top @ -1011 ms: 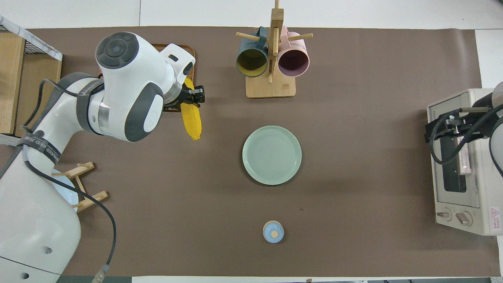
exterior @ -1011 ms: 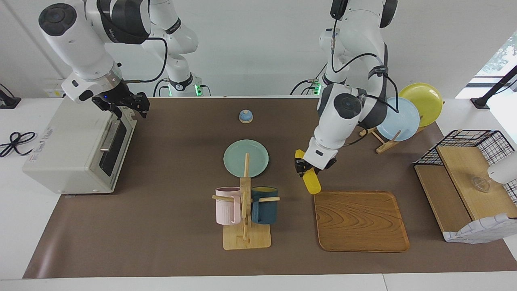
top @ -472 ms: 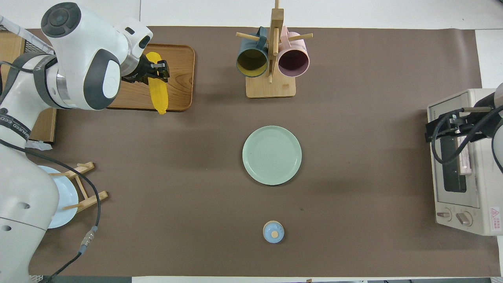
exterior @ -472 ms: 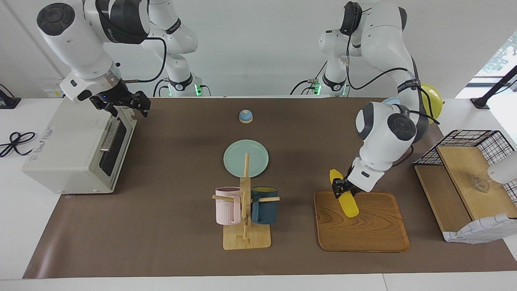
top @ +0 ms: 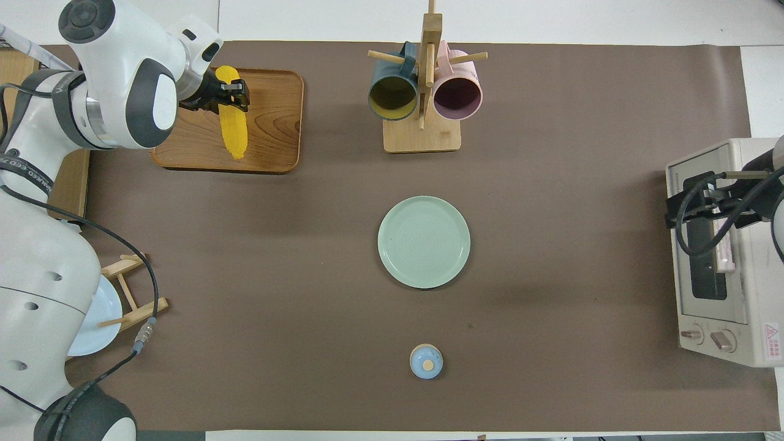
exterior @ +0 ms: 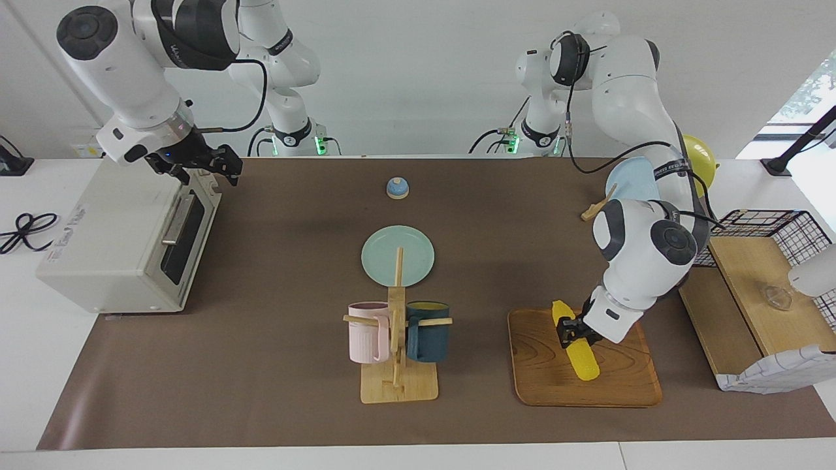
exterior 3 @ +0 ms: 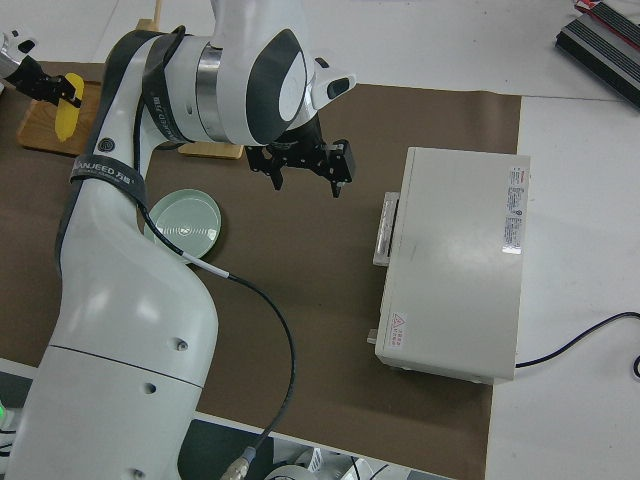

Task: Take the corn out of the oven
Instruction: 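Lower the corn onto the wooden tray and open the left gripper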

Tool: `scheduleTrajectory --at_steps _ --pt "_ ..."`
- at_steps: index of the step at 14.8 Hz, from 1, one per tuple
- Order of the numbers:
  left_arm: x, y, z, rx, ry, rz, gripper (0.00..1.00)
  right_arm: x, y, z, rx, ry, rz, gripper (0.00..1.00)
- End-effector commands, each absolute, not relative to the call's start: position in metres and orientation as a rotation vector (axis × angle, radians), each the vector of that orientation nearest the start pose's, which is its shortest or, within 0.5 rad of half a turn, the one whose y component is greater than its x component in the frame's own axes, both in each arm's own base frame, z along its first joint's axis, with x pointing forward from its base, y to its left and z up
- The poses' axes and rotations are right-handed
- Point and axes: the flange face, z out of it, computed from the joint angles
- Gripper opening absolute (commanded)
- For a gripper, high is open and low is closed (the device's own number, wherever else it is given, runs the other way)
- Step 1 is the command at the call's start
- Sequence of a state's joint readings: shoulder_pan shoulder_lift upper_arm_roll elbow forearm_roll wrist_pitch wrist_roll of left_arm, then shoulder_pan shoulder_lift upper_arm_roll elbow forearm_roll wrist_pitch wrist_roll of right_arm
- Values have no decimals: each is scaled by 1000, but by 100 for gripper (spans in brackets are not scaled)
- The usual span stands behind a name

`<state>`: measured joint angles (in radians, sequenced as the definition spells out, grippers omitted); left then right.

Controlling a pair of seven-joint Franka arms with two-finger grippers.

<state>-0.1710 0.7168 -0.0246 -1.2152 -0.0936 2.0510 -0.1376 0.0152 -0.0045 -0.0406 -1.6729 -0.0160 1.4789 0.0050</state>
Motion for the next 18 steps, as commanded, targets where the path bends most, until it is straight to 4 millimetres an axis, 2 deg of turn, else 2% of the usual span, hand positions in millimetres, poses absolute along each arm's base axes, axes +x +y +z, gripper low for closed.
scheduleTrajectory --at_steps 1,5,11,12,13,15,18 --pt "760 -142 358 -3240 72 -229 0 539 -22 580 -3135 84 261 100" --pt "764 -143 335 -3233 76 -238 0 541 -26 586 -3123 96 230 100" --pt "763 -142 332 -3206 116 -230 0 541 -26 592 -3128 58 214 100" --pt "762 -143 332 -3206 121 -220 72 543 -23 603 -3130 53 180 100" --pt "761 -141 332 -3205 120 -201 100 545 -24 608 -3137 56 176 100" --pt "757 -140 344 -3204 120 -169 100 545 -28 608 -3132 67 173 100" --pt "748 -140 375 -3204 124 -142 100 545 -27 608 -3132 70 171 100"
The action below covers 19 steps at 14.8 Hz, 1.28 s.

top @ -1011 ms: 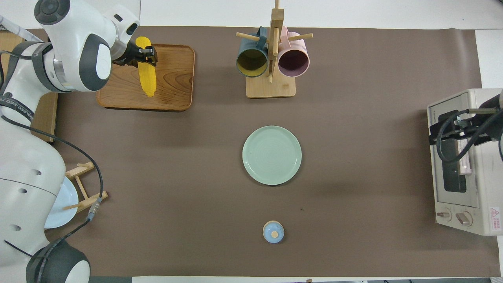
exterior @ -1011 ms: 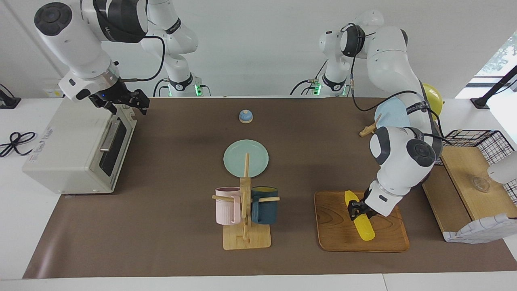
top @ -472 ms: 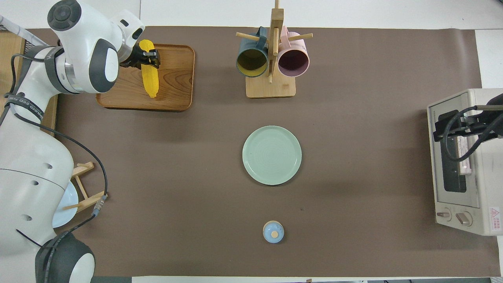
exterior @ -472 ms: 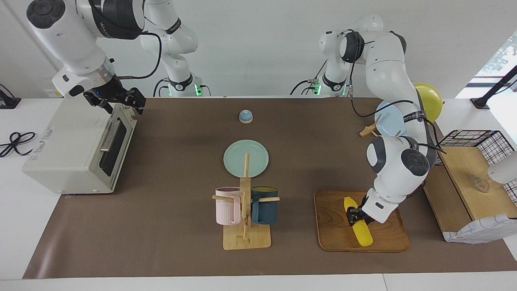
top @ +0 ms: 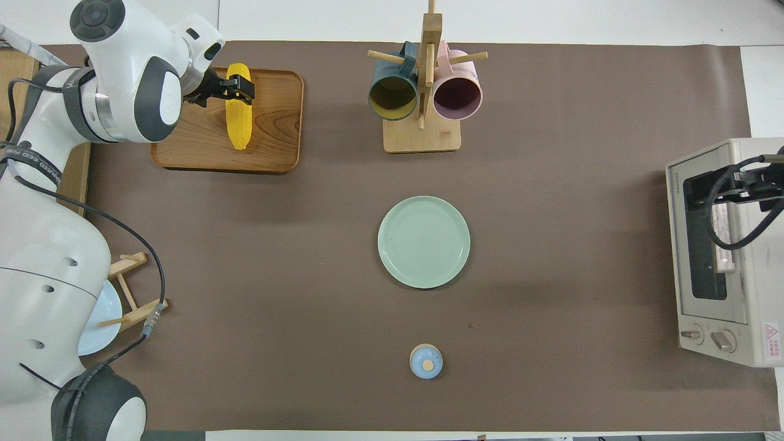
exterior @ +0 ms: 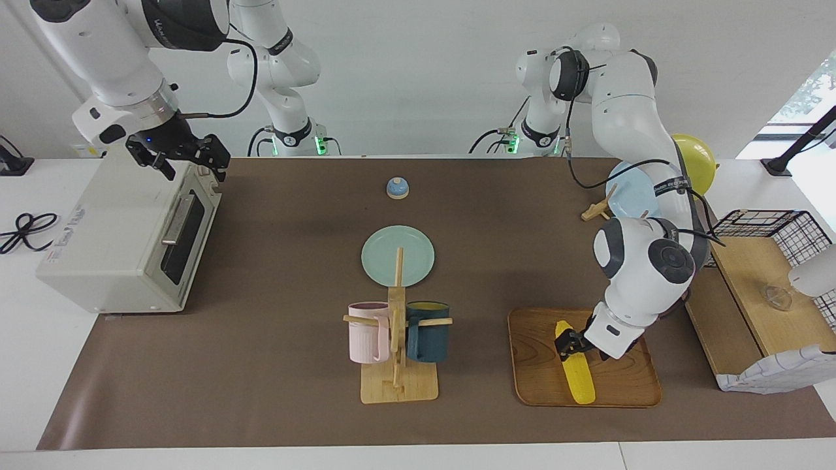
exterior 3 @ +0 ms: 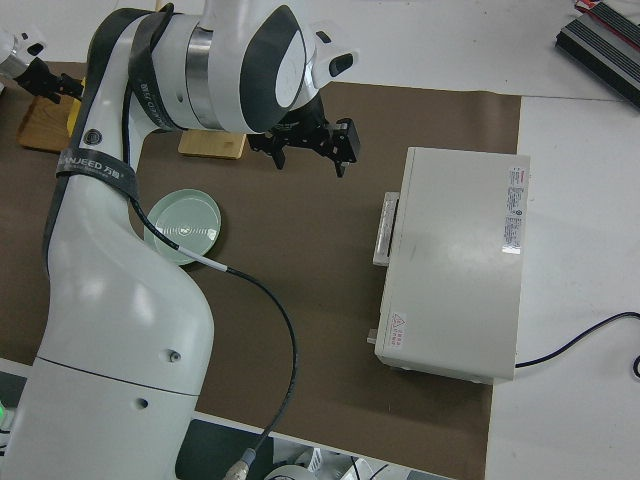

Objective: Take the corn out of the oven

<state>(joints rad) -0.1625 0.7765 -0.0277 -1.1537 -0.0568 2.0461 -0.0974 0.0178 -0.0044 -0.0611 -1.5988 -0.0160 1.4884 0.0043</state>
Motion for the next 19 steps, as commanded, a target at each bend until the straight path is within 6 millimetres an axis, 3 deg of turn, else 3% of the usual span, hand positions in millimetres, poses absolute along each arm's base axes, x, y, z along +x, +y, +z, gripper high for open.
scheduleTrajectory --at_steps 1,3,7,13,19 --pt "742 -137 386 -3205 121 -98 100 545 -27 608 -3134 67 168 100" --pt "726 -122 415 -3206 76 -58 100 546 -28 608 -3131 70 161 100" --pt "670 -104 465 -3192 16 -23 100 547 -26 608 -3126 64 148 100" --pt "604 -89 551 -3164 -22 126 100 546 -22 607 -3121 54 160 100" --pt "546 -79 585 -3144 -50 235 100 547 -21 607 -3122 57 148 100"
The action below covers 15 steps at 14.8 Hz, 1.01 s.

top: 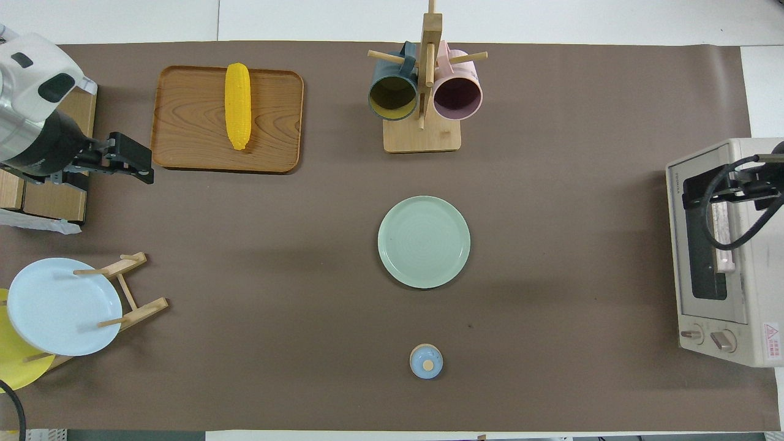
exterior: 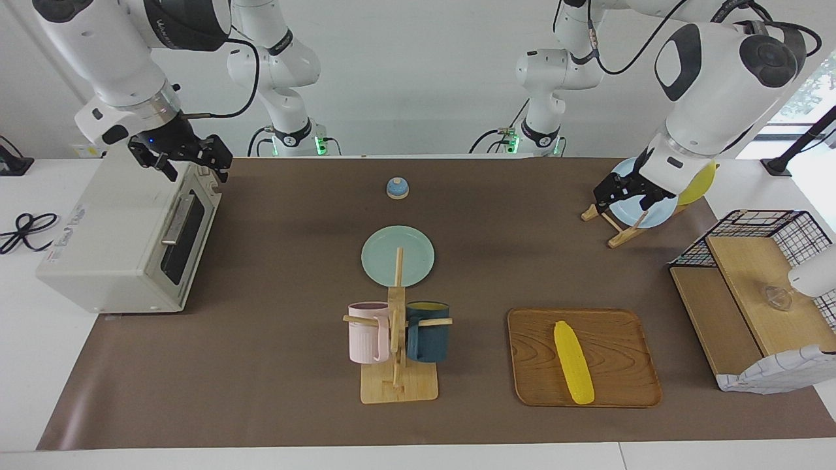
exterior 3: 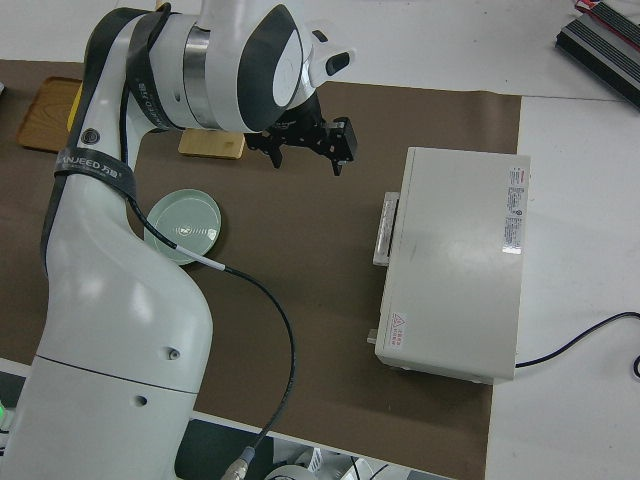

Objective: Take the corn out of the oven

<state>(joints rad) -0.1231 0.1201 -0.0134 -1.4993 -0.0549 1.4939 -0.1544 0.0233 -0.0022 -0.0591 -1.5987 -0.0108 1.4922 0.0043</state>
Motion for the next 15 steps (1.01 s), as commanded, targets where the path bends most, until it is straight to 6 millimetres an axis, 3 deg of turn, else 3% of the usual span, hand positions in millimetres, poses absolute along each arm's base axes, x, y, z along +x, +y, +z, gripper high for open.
scheduleTrajectory --at_steps 1,4,8,12,15 --pt "535 -78 586 -3140 -50 254 100 547 -20 607 -3122 57 146 100" --pt "517 -82 588 -3133 -42 279 100 548 -17 607 -3124 50 146 100" --pt "524 -84 602 -3141 -37 235 100 548 -20 608 -3124 55 143 100" --pt "517 -90 602 -3127 -17 335 100 548 -19 608 -3124 52 143 100" --pt "519 -89 618 -3133 -19 310 100 548 -19 608 -3124 55 143 100"
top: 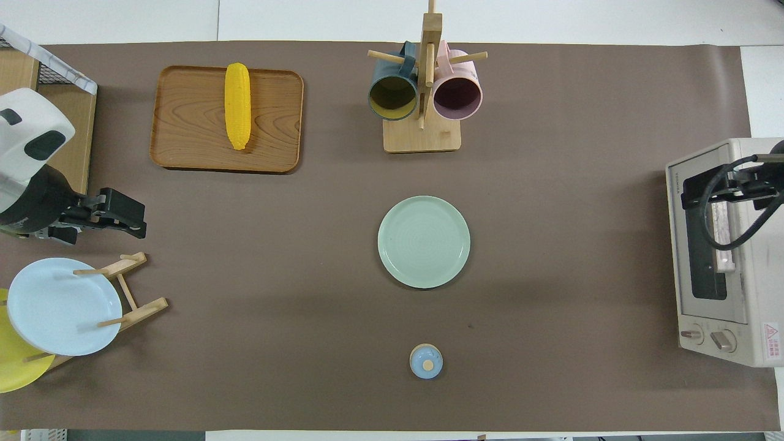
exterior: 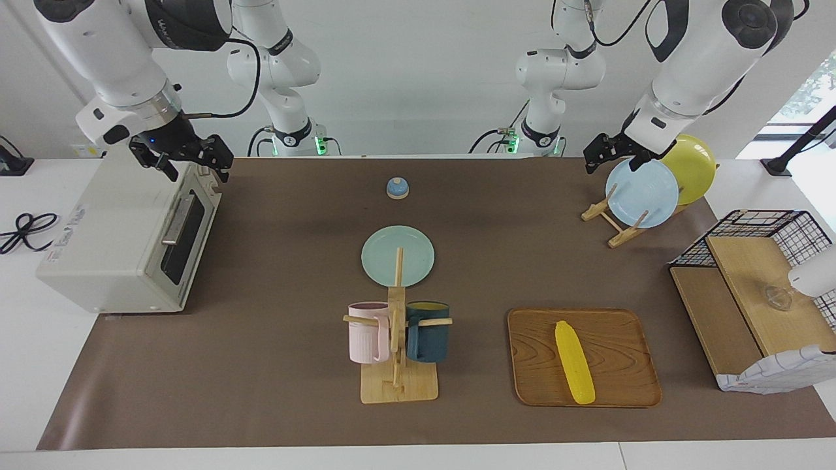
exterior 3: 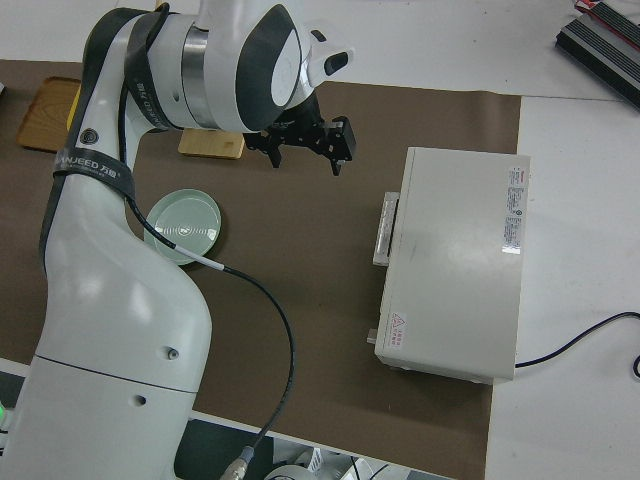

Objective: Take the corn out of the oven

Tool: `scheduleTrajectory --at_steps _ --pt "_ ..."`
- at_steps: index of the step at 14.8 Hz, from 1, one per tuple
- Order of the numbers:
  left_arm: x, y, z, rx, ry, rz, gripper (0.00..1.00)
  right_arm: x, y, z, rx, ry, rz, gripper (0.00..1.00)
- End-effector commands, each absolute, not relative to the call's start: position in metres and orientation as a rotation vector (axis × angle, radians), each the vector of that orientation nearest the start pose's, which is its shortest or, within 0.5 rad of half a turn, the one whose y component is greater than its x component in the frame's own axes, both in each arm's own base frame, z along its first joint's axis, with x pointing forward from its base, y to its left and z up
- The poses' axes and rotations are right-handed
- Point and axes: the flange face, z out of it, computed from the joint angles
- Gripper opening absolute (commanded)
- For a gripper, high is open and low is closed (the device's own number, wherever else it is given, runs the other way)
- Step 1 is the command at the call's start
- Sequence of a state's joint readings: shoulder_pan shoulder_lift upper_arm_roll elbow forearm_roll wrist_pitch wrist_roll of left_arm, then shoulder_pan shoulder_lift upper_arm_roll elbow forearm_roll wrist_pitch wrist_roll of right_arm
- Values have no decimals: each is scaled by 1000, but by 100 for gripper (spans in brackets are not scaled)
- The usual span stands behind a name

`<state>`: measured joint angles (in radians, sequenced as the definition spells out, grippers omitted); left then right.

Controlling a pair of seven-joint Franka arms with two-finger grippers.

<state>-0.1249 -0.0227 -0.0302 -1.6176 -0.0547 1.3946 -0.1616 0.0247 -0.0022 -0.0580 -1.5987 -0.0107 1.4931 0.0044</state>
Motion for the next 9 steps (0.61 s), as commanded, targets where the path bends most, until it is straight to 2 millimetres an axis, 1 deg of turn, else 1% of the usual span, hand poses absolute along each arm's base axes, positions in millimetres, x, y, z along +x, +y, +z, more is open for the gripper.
scheduleTrajectory --at_steps 1,2,4,9 --pt "523 -89 616 -3132 -18 300 100 548 -19 608 -3124 55 143 100" --pt "526 -89 619 -3140 -7 257 100 548 -19 608 -3124 55 143 100" --pt "530 -90 617 -3146 -8 221 100 548 -19 608 -3124 55 143 100" --pt "531 -89 617 -3149 -3 205 100 548 -18 608 -3124 52 144 100"
